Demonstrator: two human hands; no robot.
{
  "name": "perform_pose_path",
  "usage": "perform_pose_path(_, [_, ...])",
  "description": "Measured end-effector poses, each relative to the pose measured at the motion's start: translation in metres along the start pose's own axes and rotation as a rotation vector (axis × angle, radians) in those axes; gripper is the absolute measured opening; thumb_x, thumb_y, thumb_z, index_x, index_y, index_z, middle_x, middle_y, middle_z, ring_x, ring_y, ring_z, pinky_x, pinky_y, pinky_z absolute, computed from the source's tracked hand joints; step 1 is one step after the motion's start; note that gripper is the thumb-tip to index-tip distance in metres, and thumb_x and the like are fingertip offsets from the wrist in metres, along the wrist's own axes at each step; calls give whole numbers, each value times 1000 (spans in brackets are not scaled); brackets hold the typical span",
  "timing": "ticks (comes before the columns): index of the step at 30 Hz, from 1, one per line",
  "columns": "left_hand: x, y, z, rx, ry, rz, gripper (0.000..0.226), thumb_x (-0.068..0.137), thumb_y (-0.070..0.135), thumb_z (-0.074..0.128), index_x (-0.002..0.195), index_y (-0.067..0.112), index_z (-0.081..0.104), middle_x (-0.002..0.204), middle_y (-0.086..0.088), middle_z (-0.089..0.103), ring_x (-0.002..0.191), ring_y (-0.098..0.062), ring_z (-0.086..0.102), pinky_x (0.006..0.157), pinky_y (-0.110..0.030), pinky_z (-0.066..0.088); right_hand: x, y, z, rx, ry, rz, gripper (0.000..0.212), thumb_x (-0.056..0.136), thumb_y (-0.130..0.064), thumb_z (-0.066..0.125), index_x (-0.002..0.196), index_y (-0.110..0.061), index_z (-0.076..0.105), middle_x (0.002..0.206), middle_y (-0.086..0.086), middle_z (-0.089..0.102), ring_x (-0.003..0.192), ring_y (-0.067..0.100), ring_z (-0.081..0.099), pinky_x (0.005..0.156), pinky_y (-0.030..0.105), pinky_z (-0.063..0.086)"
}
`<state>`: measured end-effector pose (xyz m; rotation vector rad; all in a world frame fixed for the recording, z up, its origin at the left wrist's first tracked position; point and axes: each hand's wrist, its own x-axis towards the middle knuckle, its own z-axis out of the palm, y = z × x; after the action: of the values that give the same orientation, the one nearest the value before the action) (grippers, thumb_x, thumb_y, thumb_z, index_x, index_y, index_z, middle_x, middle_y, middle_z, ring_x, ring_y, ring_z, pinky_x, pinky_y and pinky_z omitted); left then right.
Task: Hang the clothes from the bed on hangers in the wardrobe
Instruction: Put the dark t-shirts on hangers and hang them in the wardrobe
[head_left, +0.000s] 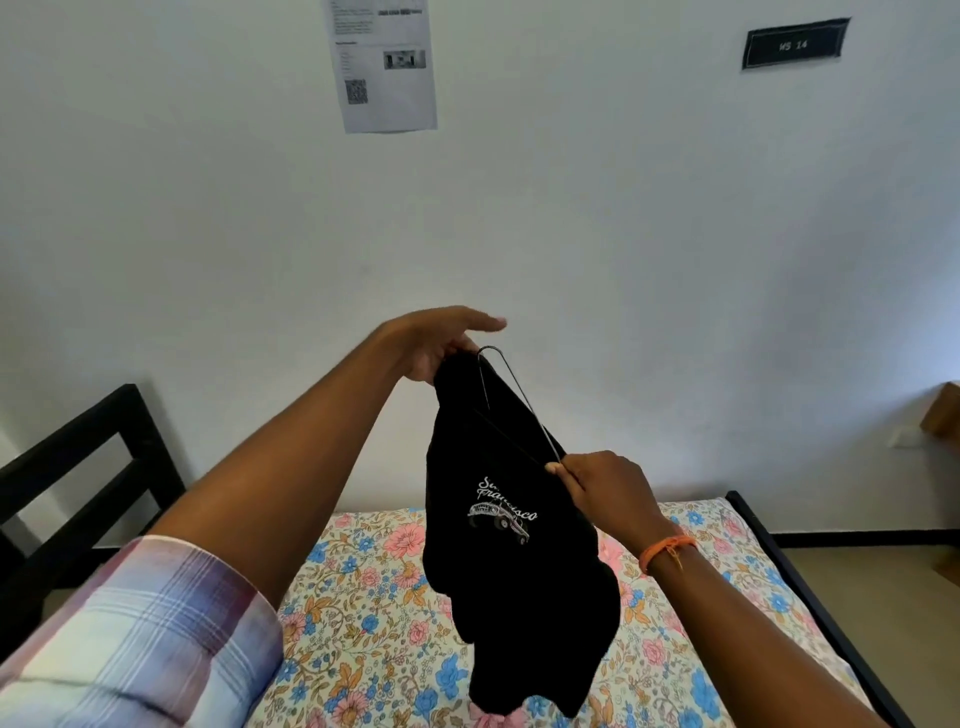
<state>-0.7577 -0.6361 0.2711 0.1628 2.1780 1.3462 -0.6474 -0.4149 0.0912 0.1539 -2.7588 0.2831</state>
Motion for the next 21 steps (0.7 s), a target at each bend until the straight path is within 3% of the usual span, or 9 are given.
perform_pose_path(2, [2,-1,2,131,89,82,44,76,33,83,95,-3,66,83,-13,67,78,-29,67,77,-40,58,-3,-2,-1,-25,-32,-10,42,103,-48,37,75,-21,52,71,5,63,68,27,61,60,33,46])
perform_pose_path(4, [7,-3,6,312,211,193,39,68,21,90,89,-5,70,77,-13,67,73,-27,67,71,-35,56,-7,-4,1,-82,-72,-23,42,104,-48,37,80,-20,56,75,6,64,71,29,63,60,32,44])
perform_pose_path(7, [10,-7,22,746,326,324,27,62,10,88,87,4,78,85,-9,73,83,-21,69,72,-29,56,-11,-12,4,-181,-153,-57,42,103,-45,39,91,-15,65,82,10,65,77,34,65,61,32,40])
perform_pose_path(10, [13,-17,47,1021,361,456,21,72,7,78,91,11,74,101,-9,68,90,-27,67,79,-36,57,-7,-17,-1,-262,-251,-37,32,102,-32,44,99,-11,67,75,8,53,79,35,64,64,32,40])
perform_pose_path(13, [14,-27,60,1073,444,561,18,83,10,68,101,10,68,111,-10,62,97,-32,63,82,-39,52,-3,-18,-9,-324,-332,-61,20,97,-16,49,103,-8,66,66,2,37,79,34,64,64,32,41])
perform_pose_path(16, [20,-34,68,1009,501,575,17,90,16,63,105,11,68,114,-8,62,100,-31,62,82,-36,49,-3,-28,-17,-394,-357,-80,19,94,-7,48,104,-7,65,83,11,60,86,37,67,67,34,44])
perform_pose_path(18, [21,-38,75,976,419,608,15,89,19,64,102,14,70,111,-5,64,100,-28,62,82,-33,47,-1,-34,-18,-465,-368,-94,23,94,-4,46,106,-7,65,98,12,67,90,37,67,68,34,43])
perform_pose_path(21, [20,-48,87,859,166,716,10,83,19,71,93,18,73,100,2,69,97,-18,64,85,-33,50,3,-46,-14,-532,-416,-104,28,97,-5,42,109,-10,67,107,8,70,99,34,68,71,33,40])
